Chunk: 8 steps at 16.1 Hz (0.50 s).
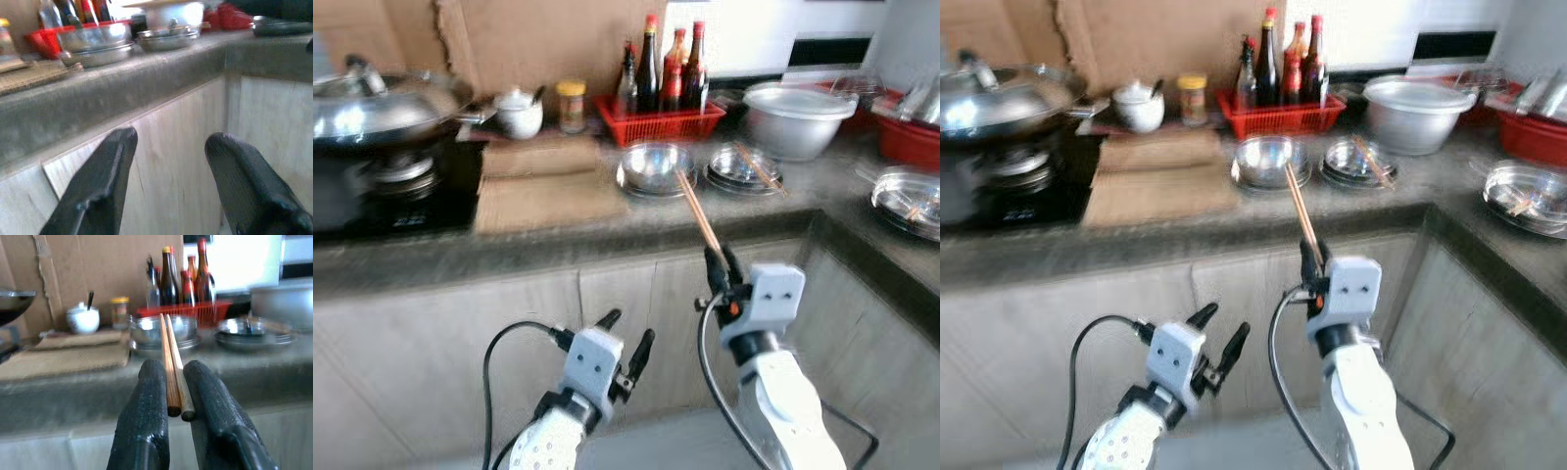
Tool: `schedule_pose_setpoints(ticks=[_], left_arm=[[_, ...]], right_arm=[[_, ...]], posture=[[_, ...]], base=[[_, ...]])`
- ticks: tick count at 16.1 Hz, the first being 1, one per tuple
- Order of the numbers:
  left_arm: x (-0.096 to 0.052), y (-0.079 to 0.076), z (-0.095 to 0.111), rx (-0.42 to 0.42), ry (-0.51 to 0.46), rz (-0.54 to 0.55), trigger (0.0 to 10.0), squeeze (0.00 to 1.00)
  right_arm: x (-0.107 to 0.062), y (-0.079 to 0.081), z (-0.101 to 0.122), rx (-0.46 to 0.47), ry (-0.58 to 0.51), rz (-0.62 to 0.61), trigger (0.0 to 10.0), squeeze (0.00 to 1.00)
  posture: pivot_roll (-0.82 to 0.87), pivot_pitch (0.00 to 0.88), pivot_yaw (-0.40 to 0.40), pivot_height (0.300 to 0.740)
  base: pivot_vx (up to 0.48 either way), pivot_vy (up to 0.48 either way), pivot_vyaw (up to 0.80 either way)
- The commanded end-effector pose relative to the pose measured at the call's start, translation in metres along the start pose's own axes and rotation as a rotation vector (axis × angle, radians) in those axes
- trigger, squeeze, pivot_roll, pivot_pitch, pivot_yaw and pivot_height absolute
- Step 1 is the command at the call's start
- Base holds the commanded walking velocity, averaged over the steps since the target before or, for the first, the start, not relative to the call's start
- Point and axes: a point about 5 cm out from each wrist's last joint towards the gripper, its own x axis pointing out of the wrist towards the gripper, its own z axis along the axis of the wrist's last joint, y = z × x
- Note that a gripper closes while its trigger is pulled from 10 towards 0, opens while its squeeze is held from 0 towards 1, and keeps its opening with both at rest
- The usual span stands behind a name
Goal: Kitchen organization
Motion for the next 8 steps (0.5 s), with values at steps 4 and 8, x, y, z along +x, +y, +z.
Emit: schedule_pose_setpoints(ticks=[4, 8], left_arm=[[0.001, -0.001, 0.003, -0.004, -0.013, -0.005, 10.0, 0.0], [0.001, -0.002, 0.002, -0.007, -0.01, -0.01, 10.0, 0.0]], right_arm=[[-0.012, 0.0, -0.01, -0.016, 0.044, -0.019, 10.0, 0.0], [-0.02, 0.0, -0.014, -0.023, 0.069, -0.016, 10.0, 0.0]], posture=[[0.02, 0.0, -0.001, 0.74], [0.01, 0.0, 0.003, 0.74]], base=[[-0.314, 0.0, 0.0], [-0.313, 0.0, 0.0]])
